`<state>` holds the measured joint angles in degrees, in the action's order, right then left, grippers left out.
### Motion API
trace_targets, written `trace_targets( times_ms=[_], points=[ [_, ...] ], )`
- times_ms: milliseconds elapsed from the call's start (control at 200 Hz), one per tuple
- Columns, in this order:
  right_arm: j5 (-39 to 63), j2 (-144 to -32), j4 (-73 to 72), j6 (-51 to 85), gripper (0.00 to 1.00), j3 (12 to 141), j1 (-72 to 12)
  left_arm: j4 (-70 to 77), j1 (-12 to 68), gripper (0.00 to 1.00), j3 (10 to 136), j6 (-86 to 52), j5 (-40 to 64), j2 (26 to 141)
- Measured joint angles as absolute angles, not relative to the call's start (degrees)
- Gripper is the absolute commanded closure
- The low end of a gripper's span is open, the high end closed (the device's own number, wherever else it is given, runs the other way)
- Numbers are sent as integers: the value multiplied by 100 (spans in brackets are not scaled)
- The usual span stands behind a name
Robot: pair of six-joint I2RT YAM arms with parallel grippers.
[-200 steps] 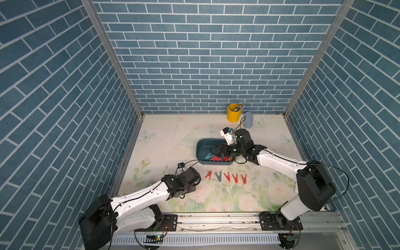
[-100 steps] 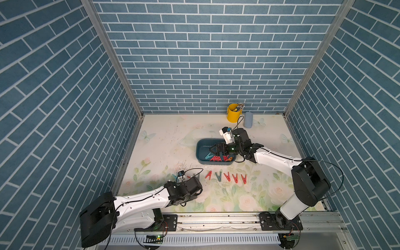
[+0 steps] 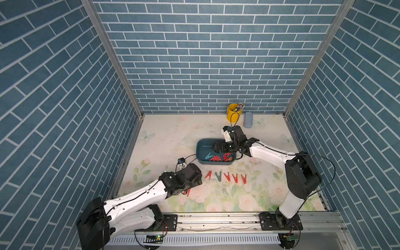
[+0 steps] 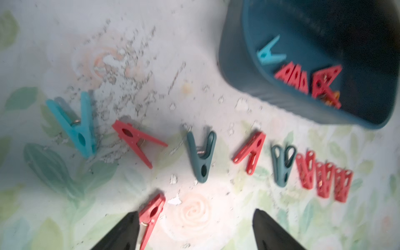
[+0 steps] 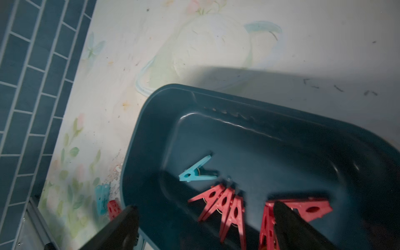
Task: Take the clothespins out of the storage box
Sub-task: Place the clothespin at the center of the board, then pick up the clothespin from the storage box.
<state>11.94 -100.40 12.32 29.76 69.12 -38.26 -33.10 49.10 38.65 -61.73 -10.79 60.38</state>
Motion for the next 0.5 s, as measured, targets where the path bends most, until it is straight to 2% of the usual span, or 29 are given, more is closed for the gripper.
trace_targets(
  times_ms=[260, 495],
  points=[
    [738, -10412, 1855, 3487, 1, 7273, -3916, -2961, 3660, 0, 4534, -4928, -760, 6576],
    [475, -10838, 2206, 4036, 1, 7465, -4071, -2698, 2978, 0, 4888, -4036, -336, 7212]
  ],
)
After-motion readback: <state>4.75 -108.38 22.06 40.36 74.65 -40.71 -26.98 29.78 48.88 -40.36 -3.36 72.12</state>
